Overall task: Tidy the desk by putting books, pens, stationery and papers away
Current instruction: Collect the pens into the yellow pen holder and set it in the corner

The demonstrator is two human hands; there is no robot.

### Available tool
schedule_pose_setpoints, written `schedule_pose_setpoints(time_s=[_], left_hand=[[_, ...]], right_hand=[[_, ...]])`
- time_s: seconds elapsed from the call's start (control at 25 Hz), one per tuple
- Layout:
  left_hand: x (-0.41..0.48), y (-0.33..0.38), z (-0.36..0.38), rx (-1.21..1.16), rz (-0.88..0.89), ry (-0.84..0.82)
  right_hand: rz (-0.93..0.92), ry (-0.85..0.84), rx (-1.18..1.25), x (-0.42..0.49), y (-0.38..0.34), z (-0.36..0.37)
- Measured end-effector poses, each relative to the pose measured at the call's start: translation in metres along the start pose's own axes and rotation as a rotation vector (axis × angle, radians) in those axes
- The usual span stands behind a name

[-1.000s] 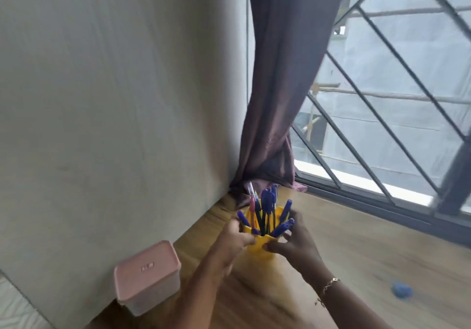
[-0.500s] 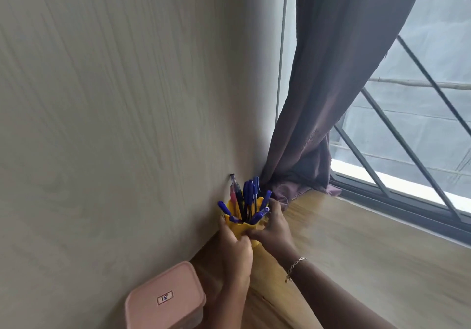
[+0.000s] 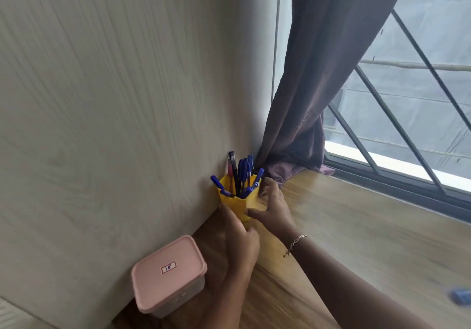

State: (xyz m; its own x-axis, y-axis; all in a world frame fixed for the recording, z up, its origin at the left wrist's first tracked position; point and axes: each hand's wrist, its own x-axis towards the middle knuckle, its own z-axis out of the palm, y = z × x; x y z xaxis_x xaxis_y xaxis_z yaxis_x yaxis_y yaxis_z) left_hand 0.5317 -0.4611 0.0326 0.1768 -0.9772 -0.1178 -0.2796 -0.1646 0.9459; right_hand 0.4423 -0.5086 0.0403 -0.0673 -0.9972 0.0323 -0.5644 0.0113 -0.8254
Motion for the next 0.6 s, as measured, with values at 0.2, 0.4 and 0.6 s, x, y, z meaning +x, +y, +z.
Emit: schedule_pose_setpoints(time_s=[0.2,0.4,0.6], left_hand=[[-0.043,-0.018,0.02,0.316,0.18,-0.108],[-0.092,-0.016,0.049,0.808,0.312,-0.275],[-0.135,-0.004,0.096,0.976,0.41,-0.411]], right_hand=[[-0.151,0.075,-0.349,-0.059,0.02,-0.035],[-0.104,0.145,-0.538,-0.124,0.061,-0.073],[0.014,0.199,-0.661,-0.187,0.105,-0.129]])
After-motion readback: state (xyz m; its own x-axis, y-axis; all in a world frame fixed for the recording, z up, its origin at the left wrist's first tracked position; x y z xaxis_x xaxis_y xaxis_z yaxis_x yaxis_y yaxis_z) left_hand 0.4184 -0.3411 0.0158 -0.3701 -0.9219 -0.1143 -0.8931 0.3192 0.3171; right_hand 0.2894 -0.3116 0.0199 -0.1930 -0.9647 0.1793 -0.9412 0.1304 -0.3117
